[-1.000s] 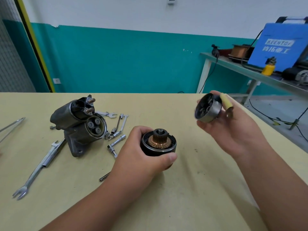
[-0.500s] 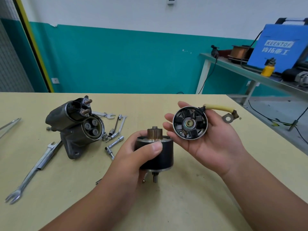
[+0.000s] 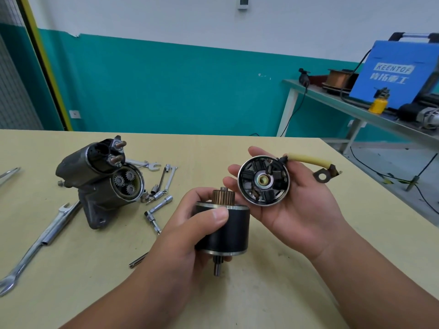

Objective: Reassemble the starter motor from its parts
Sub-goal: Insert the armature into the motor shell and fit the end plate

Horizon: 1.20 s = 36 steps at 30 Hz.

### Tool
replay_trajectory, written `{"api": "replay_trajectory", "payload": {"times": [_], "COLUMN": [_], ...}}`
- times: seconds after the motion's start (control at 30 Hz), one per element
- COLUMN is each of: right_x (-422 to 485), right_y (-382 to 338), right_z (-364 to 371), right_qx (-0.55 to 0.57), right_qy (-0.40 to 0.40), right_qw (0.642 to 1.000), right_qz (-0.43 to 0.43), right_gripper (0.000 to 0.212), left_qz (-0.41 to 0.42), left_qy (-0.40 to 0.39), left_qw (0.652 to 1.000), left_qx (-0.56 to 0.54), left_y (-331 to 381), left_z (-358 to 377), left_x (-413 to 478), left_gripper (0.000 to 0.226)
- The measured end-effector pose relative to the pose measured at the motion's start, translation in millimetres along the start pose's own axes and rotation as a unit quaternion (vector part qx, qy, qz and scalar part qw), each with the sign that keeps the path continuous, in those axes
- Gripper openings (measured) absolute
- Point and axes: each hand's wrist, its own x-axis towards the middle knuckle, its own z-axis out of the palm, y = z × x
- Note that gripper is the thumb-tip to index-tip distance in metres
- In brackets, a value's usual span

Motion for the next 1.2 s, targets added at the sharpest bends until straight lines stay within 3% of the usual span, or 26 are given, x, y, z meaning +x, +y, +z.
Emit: {"api": "replay_trajectory", "payload": {"times": [0.3,0.47,0.67,0.77,0.93,1.1,1.2], "right_x": [0,-2,-6,-8,-7,-9,-8], "right_y": [-2,-4,-5,-6,-8,-7,-4], "right_z": [0,0,1,1,2,-1,4], "right_qx": [0.055,0.073,0.064,0.061,0.072,-0.035,-0.101], "right_qy": [0.076,0.054,0.001,-0.001,0.015,0.028,0.069], "right_qw": [0.995,0.996,0.998,0.998,0.996,0.997,0.988], "right_qz": [-0.016,-0.01,0.011,0.008,-0.043,-0.068,-0.098], "right_gripper": [0.062,0.062,0.089,0.079,0.068,0.056,0.045], "left_qz": [-0.013,-0.01,-0.021,-0.041,-0.078,-0.107,-0.142], "left_qy": [0.021,0.028,0.048,0.047,0.012,0.028,0.008], "left_qw": [0.999,0.999,0.998,0.995,0.987,0.981,0.977], "left_qx": [-0.025,-0.027,-0.039,-0.075,-0.141,-0.161,-0.162], "left_y": [-3,-3,-4,-3,8,15,16], "left_z": [-3,-3,0,2,0,0,1], "left_x": [3,4,5,5,6,7,7], "left_gripper": [0.053,0.079,0.061,0.078,0.066,0.055,0.078]}}
